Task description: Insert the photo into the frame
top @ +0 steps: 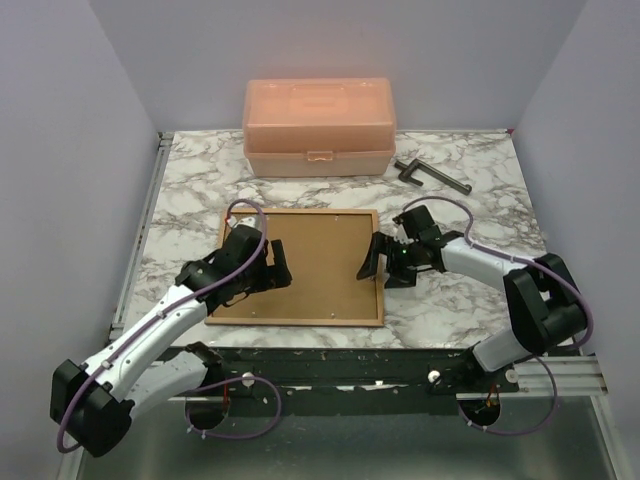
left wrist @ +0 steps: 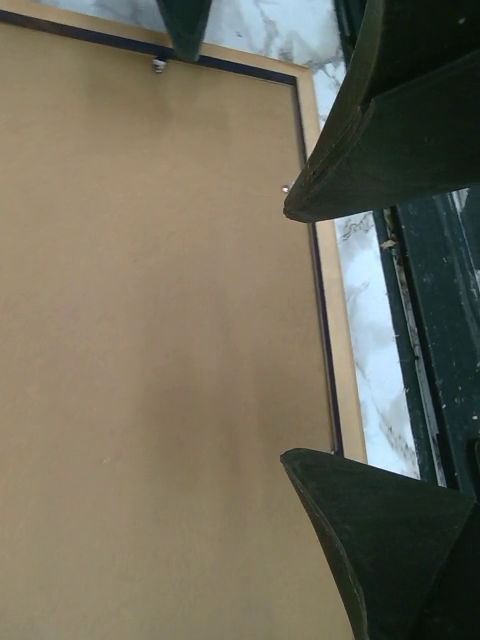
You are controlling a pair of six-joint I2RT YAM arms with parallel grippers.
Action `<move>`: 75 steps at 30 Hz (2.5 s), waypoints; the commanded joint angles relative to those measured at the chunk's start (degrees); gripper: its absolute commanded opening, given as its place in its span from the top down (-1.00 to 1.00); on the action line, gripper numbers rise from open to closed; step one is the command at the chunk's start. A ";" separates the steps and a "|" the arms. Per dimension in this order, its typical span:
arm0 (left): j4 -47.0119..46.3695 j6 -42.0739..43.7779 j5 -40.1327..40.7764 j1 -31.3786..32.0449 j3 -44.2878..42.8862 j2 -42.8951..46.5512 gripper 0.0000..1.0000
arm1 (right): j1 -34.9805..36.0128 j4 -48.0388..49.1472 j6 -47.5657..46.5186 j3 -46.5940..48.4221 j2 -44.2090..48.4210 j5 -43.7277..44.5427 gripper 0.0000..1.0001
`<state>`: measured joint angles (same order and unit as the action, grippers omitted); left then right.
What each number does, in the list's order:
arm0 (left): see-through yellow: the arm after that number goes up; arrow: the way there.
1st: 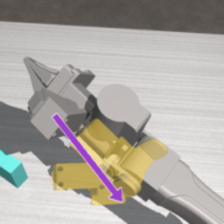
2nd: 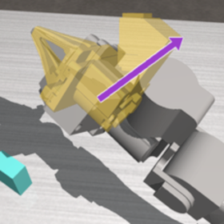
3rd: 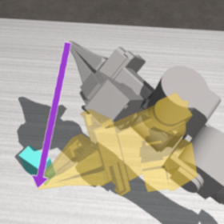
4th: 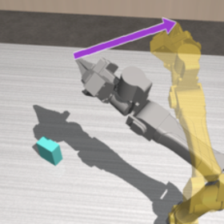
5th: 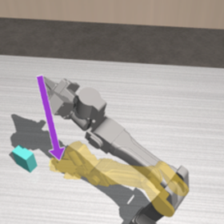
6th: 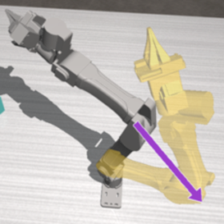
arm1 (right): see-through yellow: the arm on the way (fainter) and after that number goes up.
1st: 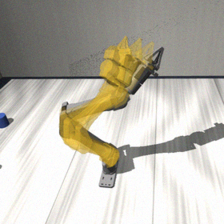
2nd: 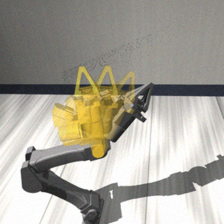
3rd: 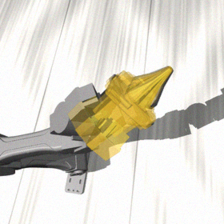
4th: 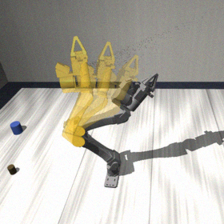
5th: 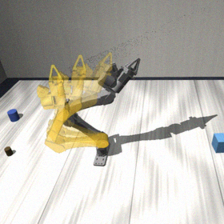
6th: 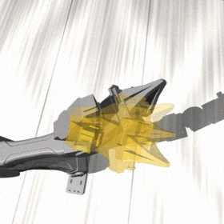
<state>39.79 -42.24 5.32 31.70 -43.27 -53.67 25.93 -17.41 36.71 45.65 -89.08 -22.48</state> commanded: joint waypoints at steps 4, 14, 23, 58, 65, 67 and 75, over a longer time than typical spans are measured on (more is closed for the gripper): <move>-7.80 -4.23 -0.20 10.64 4.67 -0.71 -0.97 | 1.54 -11.08 0.99 -9.83 6.51 4.78 -0.99; -5.67 -3.89 12.50 23.66 -0.47 -5.13 -0.97 | 7.04 -8.27 6.93 -17.88 9.66 4.40 -0.46; -4.55 -1.40 19.09 30.94 -4.28 -8.54 -0.97 | 8.65 -7.68 6.70 -15.94 4.55 8.72 0.25; 5.66 13.69 42.92 56.18 -16.29 -35.21 -0.87 | 8.70 -32.13 0.62 9.98 15.58 4.84 0.99; 13.33 5.97 51.13 57.06 -20.37 -45.66 -0.80 | 8.70 -32.75 0.82 10.24 16.66 3.54 0.99; 19.86 -0.07 55.07 57.03 -22.60 -48.57 -0.76 | 8.65 -32.80 0.94 10.21 16.96 3.43 0.99; 47.21 -27.29 64.68 56.98 -31.13 -58.01 -0.14 | 8.69 -33.04 1.01 10.34 17.22 3.05 0.99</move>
<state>67.77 -51.75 60.86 88.53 -70.87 -108.92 34.79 -50.85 37.71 53.30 -73.80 -15.16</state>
